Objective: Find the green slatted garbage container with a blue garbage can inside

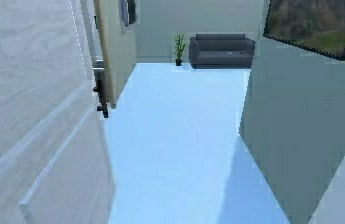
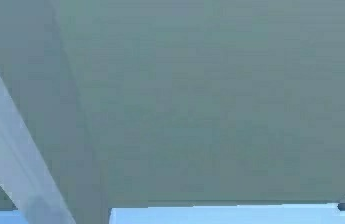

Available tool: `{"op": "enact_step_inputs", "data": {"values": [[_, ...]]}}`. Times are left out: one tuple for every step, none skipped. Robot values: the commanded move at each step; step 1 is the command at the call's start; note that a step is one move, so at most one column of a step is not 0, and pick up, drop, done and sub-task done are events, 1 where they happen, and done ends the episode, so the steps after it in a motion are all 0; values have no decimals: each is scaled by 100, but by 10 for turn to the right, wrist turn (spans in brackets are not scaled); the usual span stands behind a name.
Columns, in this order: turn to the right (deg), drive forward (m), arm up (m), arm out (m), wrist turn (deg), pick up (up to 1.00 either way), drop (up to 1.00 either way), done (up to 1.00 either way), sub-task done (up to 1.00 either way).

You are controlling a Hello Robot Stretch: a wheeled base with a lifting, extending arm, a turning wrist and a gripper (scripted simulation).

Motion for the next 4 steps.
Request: {"op": "enact_step_inputs", "data": {"values": [[0,100,0,0,0,0,0,0,0],[-180,0,0,0,0,0,0,0,0],[0,5,0,0,0,0,0,0,0],[150,0,0,0,0,0,0,0,0]]}}
